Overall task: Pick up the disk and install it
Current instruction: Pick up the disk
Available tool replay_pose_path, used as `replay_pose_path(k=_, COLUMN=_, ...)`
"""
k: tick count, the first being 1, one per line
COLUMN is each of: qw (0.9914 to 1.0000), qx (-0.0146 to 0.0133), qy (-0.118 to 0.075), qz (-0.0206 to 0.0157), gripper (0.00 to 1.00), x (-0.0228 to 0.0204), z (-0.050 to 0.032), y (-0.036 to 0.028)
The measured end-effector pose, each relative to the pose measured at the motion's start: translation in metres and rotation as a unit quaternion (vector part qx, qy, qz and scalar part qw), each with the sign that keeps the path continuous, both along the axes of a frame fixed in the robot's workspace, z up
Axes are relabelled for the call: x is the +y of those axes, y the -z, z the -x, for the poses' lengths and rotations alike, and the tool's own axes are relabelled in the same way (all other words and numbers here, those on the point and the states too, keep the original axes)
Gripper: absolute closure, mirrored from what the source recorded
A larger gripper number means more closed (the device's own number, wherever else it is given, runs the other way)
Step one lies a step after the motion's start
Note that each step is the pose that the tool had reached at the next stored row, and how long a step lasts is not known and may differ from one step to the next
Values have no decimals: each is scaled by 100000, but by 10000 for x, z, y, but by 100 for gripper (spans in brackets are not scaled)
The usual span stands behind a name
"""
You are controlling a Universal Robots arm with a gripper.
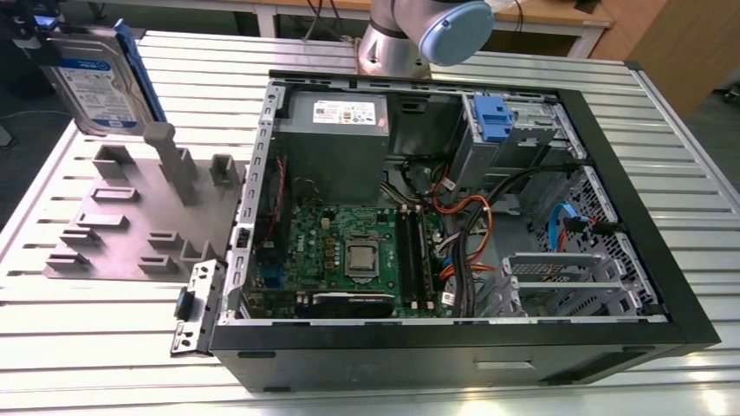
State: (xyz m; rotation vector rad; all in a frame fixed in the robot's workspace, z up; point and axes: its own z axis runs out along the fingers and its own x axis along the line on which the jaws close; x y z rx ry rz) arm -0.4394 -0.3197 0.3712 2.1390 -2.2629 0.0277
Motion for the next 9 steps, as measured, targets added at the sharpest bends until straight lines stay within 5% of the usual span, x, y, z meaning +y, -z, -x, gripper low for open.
replay_pose_path(k=9, qw=100000, qx=3, qy=2, qz=3, gripper=64, x=0, z=0, y=-43)
